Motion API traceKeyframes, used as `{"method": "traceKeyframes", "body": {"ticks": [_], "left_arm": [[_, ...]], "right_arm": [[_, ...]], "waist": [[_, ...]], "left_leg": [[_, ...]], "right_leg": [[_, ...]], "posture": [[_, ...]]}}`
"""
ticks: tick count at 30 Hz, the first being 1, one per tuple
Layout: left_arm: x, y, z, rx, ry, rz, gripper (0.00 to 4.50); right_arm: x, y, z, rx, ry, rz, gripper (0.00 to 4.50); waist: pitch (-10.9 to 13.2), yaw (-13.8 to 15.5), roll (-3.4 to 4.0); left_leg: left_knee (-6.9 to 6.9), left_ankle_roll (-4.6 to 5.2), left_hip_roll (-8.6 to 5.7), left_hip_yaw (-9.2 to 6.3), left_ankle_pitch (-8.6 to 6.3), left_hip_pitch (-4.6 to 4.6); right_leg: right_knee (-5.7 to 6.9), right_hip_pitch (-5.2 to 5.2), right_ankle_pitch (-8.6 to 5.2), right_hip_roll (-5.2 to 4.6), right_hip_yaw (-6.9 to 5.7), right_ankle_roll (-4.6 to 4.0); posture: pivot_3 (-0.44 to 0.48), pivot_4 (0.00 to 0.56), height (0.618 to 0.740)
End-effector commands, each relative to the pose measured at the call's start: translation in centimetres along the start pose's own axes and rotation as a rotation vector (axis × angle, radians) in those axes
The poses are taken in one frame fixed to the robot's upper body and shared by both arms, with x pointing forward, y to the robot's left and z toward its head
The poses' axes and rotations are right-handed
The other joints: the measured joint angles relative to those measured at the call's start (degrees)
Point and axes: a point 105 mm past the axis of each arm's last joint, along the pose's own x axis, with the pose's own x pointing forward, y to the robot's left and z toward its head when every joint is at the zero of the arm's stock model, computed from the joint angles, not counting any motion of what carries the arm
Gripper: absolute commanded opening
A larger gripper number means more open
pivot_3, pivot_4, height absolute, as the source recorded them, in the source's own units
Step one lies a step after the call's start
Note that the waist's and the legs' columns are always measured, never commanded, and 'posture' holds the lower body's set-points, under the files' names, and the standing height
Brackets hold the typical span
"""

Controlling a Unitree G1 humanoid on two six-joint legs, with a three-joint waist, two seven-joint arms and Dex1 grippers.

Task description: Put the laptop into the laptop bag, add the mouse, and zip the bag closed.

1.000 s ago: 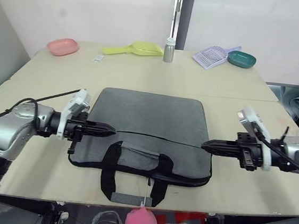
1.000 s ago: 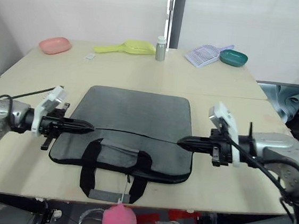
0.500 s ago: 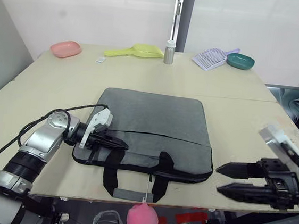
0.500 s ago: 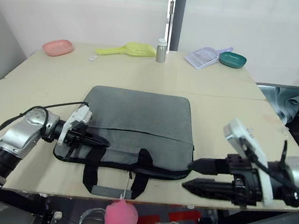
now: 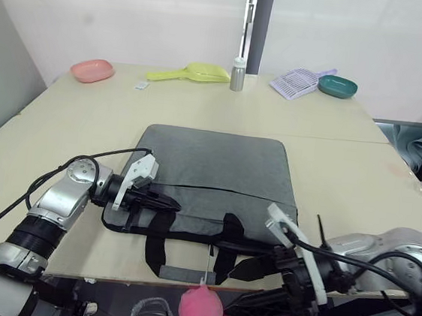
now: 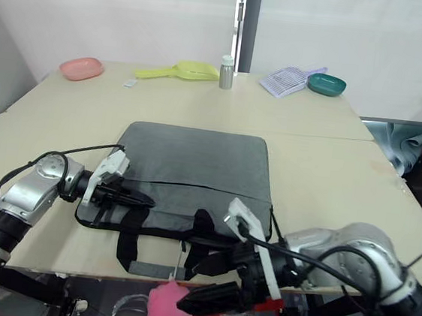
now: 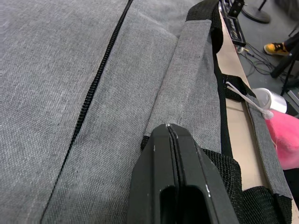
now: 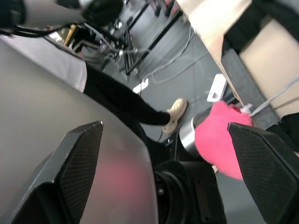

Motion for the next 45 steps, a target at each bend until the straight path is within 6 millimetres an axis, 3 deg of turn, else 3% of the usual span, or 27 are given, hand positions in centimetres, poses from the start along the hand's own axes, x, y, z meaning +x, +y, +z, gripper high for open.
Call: {"method": "traceKeyframes", "body": {"ticks": [1,5,11,18,26,30,32,39,40,45], "left_arm": [[-0.3,0.2,-1.9,-0.047,0.063,0.035,0.00],[-0.2,0.8,-2.4,-0.030,0.079,0.057,0.00],[-0.2,2.7,-1.1,-0.087,-0.044,0.129,0.00],[-0.1,2.3,-2.7,-0.126,-0.012,0.116,0.00],[0.0,1.7,-3.0,-0.152,-0.010,0.101,0.00],[0.0,1.6,-2.9,-0.155,-0.012,0.106,0.00],[0.1,1.6,-2.8,-0.157,-0.013,0.106,0.00],[0.4,1.8,-2.6,-0.158,-0.022,0.110,0.00],[0.5,1.8,-2.6,-0.156,-0.023,0.112,0.00],[0.7,1.9,-2.6,-0.158,-0.028,0.114,0.00]], "right_arm": [[2.1,-0.4,0.3,-0.010,0.055,0.065,4.45],[4.2,-1.1,0.1,-0.013,0.120,0.079,4.45],[4.4,-2.4,-0.2,-0.023,0.149,0.017,4.45],[4.4,-3.0,-0.8,-0.029,0.179,-0.027,4.45],[5.9,-3.6,0.0,-0.038,0.188,-0.015,4.45],[6.5,-3.6,0.6,-0.022,0.160,0.015,3.38],[6.6,-3.7,0.9,-0.015,0.142,0.020,2.50],[6.8,-3.4,1.3,-0.002,0.120,0.048,0.22],[6.7,-3.4,1.3,0.001,0.118,0.048,0.05],[5.7,-2.4,2.0,0.007,0.077,0.098,0.05]], "waist": [[-0.08,-0.23,-0.01],[-0.17,-0.22,0.16],[-0.17,0.11,0.15],[-0.19,0.05,0.17],[-0.29,-0.38,0.23],[-0.30,-0.43,0.24],[-0.30,-0.43,0.23],[-0.29,-0.38,0.24],[-0.29,-0.37,0.24],[-0.29,-0.18,0.24]], "left_leg": [[-0.01,0.00,0.00,0.00,0.00,0.03],[0.01,-0.01,0.02,-0.02,0.00,0.08],[0.25,-0.19,-0.01,-0.04,0.12,0.02],[0.23,-0.22,0.01,-0.03,0.13,0.05],[0.22,-0.22,0.01,-0.03,0.13,0.07],[0.17,-0.22,0.01,-0.03,0.13,0.06],[0.16,-0.22,0.01,-0.03,0.13,0.04],[0.13,-0.22,0.01,-0.02,0.13,0.04],[0.13,-0.22,0.01,-0.03,0.13,0.05],[0.12,-0.22,0.00,-0.02,0.13,0.05]], "right_leg": [[0.00,0.04,0.00,0.00,0.00,0.00],[0.22,0.00,0.00,0.02,0.00,0.00],[0.29,0.06,0.05,-0.09,-0.03,0.07],[0.33,0.06,0.05,-0.07,0.00,0.07],[0.35,0.06,0.05,-0.07,0.01,0.07],[0.33,0.03,0.05,-0.07,0.00,0.07],[0.30,0.01,0.05,-0.06,-0.01,0.07],[0.27,0.01,0.05,-0.07,-0.01,0.07],[0.27,0.01,0.05,-0.07,-0.01,0.07],[0.26,0.01,0.05,-0.08,-0.01,0.07]], "posture": [[0.000,0.150,0.740],[0.000,0.150,0.740],[0.000,0.150,0.740],[0.000,0.150,0.740],[0.000,0.150,0.740],[0.000,0.150,0.740],[0.000,0.150,0.740],[0.000,0.150,0.740],[0.000,0.150,0.740],[0.000,0.150,0.740]]}}
